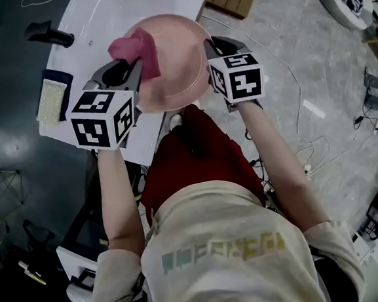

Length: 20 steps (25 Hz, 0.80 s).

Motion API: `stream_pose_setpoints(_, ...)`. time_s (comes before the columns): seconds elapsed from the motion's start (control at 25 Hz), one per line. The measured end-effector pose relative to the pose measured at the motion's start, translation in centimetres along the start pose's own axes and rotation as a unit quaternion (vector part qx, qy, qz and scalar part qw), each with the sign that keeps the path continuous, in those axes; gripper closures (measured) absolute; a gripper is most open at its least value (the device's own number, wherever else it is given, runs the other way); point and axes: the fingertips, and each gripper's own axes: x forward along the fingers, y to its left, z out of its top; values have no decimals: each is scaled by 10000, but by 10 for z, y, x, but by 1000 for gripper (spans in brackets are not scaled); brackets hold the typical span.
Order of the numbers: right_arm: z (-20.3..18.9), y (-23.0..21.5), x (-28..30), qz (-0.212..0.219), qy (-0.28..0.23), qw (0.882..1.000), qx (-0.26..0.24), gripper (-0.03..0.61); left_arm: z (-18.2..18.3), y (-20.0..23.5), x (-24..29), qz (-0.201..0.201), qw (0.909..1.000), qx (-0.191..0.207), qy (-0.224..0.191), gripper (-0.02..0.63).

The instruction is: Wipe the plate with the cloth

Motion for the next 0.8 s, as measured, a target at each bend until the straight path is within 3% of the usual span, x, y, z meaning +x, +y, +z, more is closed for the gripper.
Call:
stream_pose_setpoints(0.2, 0, -1, -2, 29, -12, 10000, 44, 518, 5, -58, 28, -710, 9971, 222, 133, 554)
stream_pose_setpoints(0.4, 0, -2, -4, 31, -19, 10000, 57, 518, -5, -96, 53, -1084, 9924, 415, 404, 554)
stream_pose_setpoints(0.8, -1, -1, -3, -16, 5, 10000, 54, 518, -42, -103, 51, -1086, 9852, 936, 940, 554)
